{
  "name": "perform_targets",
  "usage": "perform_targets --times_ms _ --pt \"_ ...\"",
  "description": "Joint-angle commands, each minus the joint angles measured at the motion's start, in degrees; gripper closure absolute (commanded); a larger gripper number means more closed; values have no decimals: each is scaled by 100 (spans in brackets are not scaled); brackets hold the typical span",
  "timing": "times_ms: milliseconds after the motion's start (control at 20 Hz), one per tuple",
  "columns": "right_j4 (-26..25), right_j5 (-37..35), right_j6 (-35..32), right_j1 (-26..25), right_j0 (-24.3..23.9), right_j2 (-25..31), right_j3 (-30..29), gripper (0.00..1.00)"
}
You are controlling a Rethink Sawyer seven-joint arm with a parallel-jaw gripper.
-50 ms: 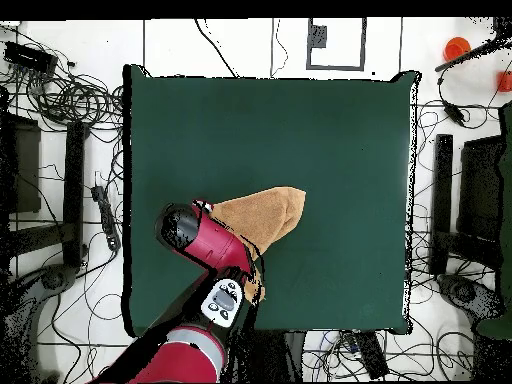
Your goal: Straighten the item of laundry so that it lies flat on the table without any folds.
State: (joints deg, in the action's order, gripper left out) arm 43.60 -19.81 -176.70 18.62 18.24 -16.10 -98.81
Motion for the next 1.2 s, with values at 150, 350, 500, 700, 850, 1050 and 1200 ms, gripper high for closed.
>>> perform_targets --times_ms 150,350,500,700,850,1050,1200 --pt "129 -63 -860 -373 -44 610 -189 0" --pt "117 -153 -892 -373 -11 566 -147 0" --pt "105 -178 -870 -350 -31 566 -168 0" --pt "75 -285 -834 -277 -63 550 -196 0" --pt "32 -385 -864 -302 -23 455 -138 0" --pt "17 -458 -876 -320 -18 427 -88 0" --pt "49 -414 -825 -284 -98 516 -140 100"
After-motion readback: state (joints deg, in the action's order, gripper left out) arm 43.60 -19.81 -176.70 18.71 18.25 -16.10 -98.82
